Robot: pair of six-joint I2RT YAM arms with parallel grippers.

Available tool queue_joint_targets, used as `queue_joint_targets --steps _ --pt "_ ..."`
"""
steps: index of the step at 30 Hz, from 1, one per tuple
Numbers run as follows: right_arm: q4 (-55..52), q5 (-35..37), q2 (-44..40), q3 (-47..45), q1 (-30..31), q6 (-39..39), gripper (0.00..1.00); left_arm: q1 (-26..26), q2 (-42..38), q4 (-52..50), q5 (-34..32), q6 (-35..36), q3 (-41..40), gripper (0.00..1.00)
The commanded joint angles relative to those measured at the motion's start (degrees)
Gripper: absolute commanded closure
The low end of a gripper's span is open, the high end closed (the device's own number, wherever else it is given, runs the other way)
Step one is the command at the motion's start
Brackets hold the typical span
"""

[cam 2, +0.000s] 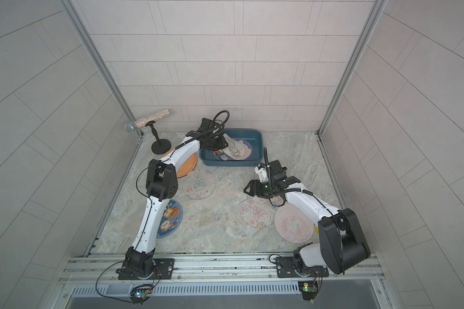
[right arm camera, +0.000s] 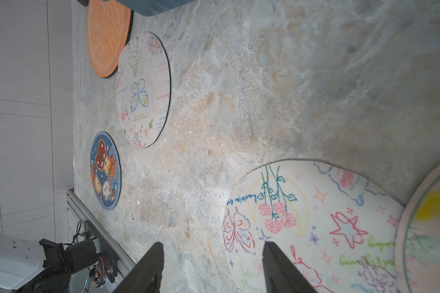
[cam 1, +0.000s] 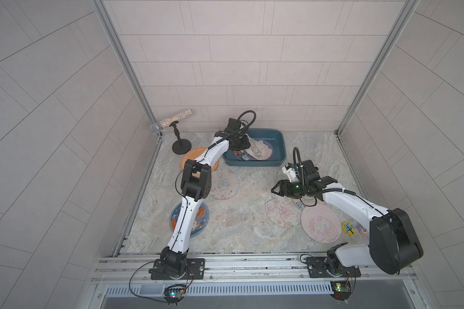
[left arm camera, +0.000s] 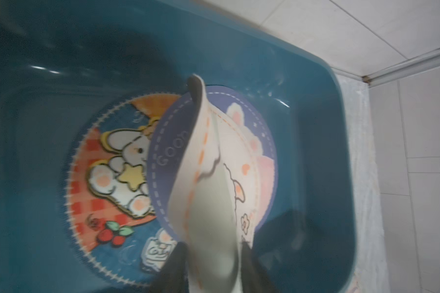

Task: Put the coasters into the storage box
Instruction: Place the coaster in the storage box.

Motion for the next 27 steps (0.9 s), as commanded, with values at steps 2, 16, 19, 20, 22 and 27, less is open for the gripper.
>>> queue_joint_targets --steps 2,16,19,20,22,27 --pt "-1.04 0.9 -0.46 1.12 -0.11 -0.9 0.35 -0.33 -1.48 -3.72 -3.98 2.83 -0.44 0.28" --pt "-5.08 4.13 -1.79 -0.53 -2.49 -3.04 0.33 -0.71 -13.1 3.75 -5.0 2.4 -12.73 0.14" --pt "-7.56 6.19 -1.32 -0.66 -4.49 -4.61 0.32 -1.26 -17.62 6.88 -4.11 2.0 -18.89 0.14" --pt "-8.24 6.88 -1.06 -0.76 -5.43 -5.16 0.31 -1.48 -19.19 8.02 -3.85 1.74 -21.26 0.14" --pt "-9.09 7.27 -0.57 -0.94 -7.27 -6.19 0.3 -2.09 -22.2 10.09 -3.2 1.19 -26.02 0.14" --pt "-10.84 8.67 0.58 -0.88 -11.52 -8.58 0.3 -4.06 -29.43 15.01 -1.69 -0.83 -37.69 0.13"
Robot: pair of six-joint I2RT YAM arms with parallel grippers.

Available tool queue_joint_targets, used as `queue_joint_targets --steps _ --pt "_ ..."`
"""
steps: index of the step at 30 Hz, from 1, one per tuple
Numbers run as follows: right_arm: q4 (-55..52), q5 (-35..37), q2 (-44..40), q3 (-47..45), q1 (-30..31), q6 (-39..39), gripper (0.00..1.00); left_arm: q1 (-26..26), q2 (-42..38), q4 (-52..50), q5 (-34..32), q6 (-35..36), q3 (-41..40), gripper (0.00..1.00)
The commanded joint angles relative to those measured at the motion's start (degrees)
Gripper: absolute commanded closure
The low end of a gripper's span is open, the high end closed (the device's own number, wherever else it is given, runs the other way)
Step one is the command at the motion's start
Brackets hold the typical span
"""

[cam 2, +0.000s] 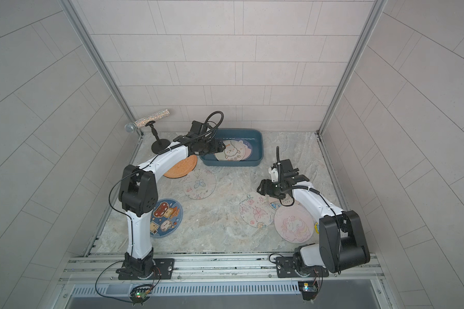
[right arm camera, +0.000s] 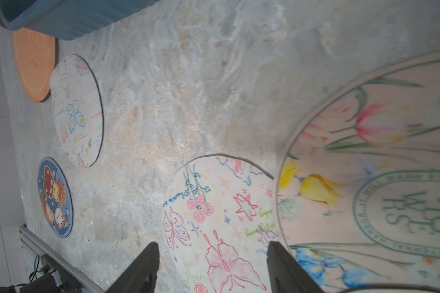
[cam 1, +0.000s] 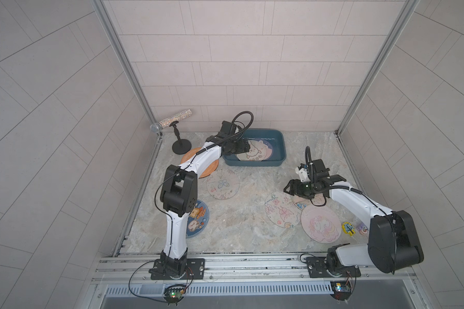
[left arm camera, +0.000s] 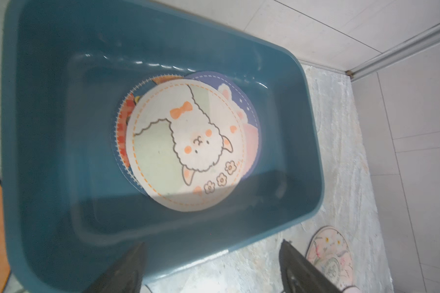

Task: Put the coasters into the storage box
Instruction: Place the coaster in the storage box, then pick up the coaster from the center of the board.

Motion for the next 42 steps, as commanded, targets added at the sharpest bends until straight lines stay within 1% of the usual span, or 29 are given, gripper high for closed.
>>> queue_joint_targets --steps 1,3,6,13,19,23,32,38,42 --pt "-3.5 2.85 0.9 -0.58 -2.58 -3.15 0.3 -1.76 -4.03 4.45 1.94 -1.74 -6.41 0.13" --pt "-4.27 4.22 1.08 -0.57 -4.7 -3.71 0.29 -2.47 -6.07 5.45 2.49 -2.14 -9.84 0.13" --pt "-5.28 8.31 1.26 -0.66 -7.99 -3.9 0.29 -3.21 -8.72 7.09 3.63 -2.84 -14.23 0.13" --pt "-5.14 14.9 1.7 -0.31 -16.72 -2.7 0.28 -3.98 -11.48 7.12 6.8 -2.98 -19.94 0.13" --pt "-2.33 15.43 3.31 -1.6 -23.41 -0.13 0.26 -4.72 -12.04 7.13 8.68 -2.9 -22.56 0.13" --pt "-0.59 14.74 5.66 -2.15 -26.31 0.14 0.27 -5.41 -12.49 7.53 9.51 -2.9 -23.71 0.12" --pt "0.21 13.44 10.16 -2.98 -27.37 -0.99 0.3 -5.44 -12.62 8.13 10.63 -1.94 -25.48 0.12" --pt "1.19 7.93 12.78 -4.25 -27.07 -1.39 0.37 -5.52 -12.25 8.53 10.99 -1.93 -25.4 0.12" --pt "1.14 6.06 15.14 -4.44 -25.0 -2.05 0.41 -5.48 -11.66 8.79 11.07 -2.11 -25.07 0.11"
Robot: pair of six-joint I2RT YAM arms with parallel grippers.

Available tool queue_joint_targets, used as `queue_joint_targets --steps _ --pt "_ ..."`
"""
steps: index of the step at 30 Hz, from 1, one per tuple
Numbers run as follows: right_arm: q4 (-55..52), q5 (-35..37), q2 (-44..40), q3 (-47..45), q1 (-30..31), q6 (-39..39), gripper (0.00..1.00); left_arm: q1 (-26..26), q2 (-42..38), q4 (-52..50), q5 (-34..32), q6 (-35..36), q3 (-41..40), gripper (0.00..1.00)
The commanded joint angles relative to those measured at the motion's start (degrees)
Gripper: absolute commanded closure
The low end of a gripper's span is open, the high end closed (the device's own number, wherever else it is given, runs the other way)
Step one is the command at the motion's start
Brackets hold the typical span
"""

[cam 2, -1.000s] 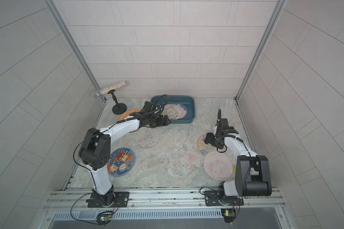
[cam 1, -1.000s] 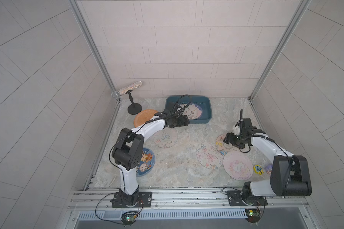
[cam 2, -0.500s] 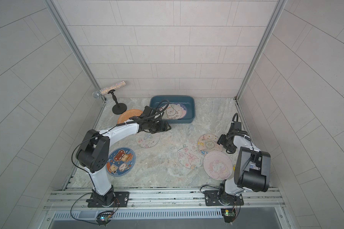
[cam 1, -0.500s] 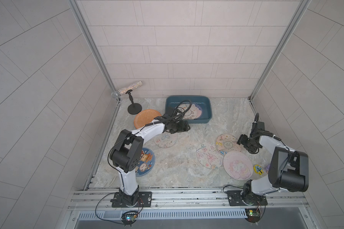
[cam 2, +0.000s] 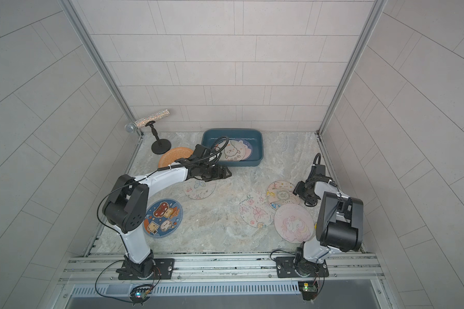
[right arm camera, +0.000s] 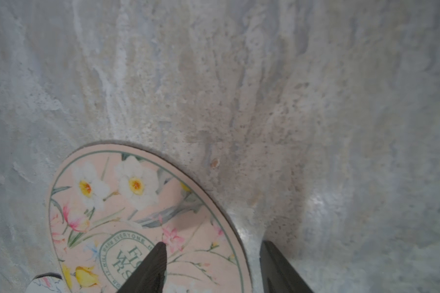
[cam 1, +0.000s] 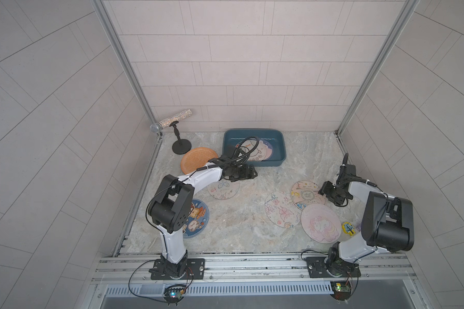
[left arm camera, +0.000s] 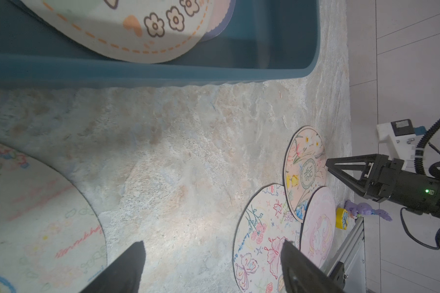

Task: Put the coasters into the storage box
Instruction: Pick up the coaster from the center of the board.

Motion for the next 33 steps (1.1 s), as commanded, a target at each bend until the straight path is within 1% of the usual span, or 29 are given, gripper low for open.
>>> queue_joint_targets --steps 1,5,11,18,26,33 --pt "-2.84 -3.32 5.09 -2.78 2.17 -0.52 0.42 -0.05 -0.98 1.02 0.69 0.52 -0.2 0.11" --pt "-1.96 -3.52 7.38 -2.86 3.31 -0.31 0.54 -0.05 -0.97 0.94 0.52 0.6 -0.37 0.11" --pt "-0.77 -3.75 8.07 -2.78 3.84 0.05 0.76 -0.04 -1.47 0.92 0.0 0.6 -1.38 0.11" --pt "0.36 -3.32 6.01 -2.46 3.91 0.69 1.0 -0.05 -1.63 1.01 -0.39 0.27 -1.91 0.11" --pt "0.84 -5.46 1.37 -0.22 4.14 2.9 1.0 0.12 -2.81 0.92 -0.71 0.2 -3.42 0.11" --pt "-1.01 -7.64 -4.62 3.37 7.02 5.05 1.0 0.47 -4.21 1.78 -0.92 -0.45 -5.95 0.11"
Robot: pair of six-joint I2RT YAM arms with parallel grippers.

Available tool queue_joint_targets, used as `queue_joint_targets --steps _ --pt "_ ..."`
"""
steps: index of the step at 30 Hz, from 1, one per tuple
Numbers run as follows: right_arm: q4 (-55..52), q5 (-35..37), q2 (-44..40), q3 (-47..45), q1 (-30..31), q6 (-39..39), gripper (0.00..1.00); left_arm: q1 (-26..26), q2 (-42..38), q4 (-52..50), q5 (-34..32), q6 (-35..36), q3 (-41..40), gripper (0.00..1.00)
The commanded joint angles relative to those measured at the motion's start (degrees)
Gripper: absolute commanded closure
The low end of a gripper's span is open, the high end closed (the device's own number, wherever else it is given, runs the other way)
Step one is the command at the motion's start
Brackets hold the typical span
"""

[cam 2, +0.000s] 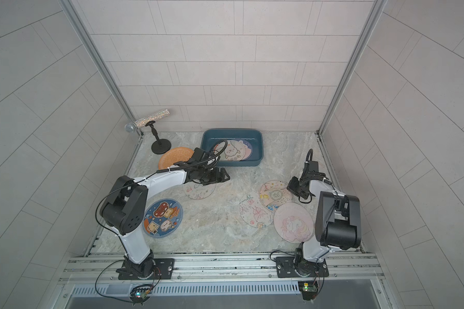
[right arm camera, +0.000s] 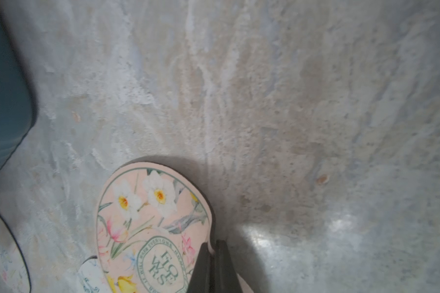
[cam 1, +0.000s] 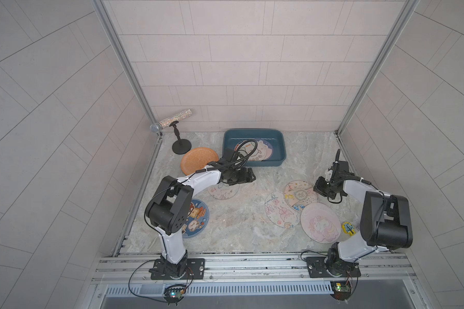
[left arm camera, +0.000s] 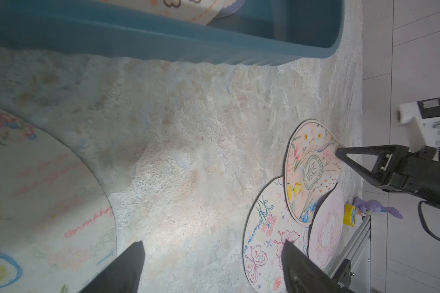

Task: Put the coasters into the storage box
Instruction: Pick up the coaster from the center of the board.

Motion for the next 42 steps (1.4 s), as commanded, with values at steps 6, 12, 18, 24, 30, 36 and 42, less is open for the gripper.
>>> queue_joint_targets --steps 6,12,18,24,30,36,42 --pt "-4.55 -3.5 -6.62 5.17 5.44 3.79 1.0 1.12 -4.05 1.08 -0.54 -0.28 -3.88 0.1" --pt "-5.68 -4.24 -9.01 9.36 8.86 5.72 1.0 2.25 -5.83 1.73 -0.63 -0.39 -7.05 0.1" --pt "-6.28 -5.69 -9.2 14.36 11.84 7.74 1.0 3.04 -7.57 2.4 -0.72 -0.56 -9.95 0.1" --pt "-4.27 -7.26 -7.53 19.6 14.82 11.07 1.0 3.77 -8.97 3.06 -0.79 -0.92 -12.4 0.1" --pt "0.17 -9.11 -3.08 25.92 17.89 14.39 1.0 4.47 -9.9 3.52 -0.8 -1.24 -13.9 0.09" --pt "9.61 -10.02 4.11 32.22 21.4 18.41 1.0 5.21 -11.08 3.62 -0.64 -1.48 -15.17 0.09" --pt "20.66 -11.49 13.92 38.12 22.99 23.9 1.0 6.51 -12.07 3.49 -0.11 -1.36 -16.36 0.08"
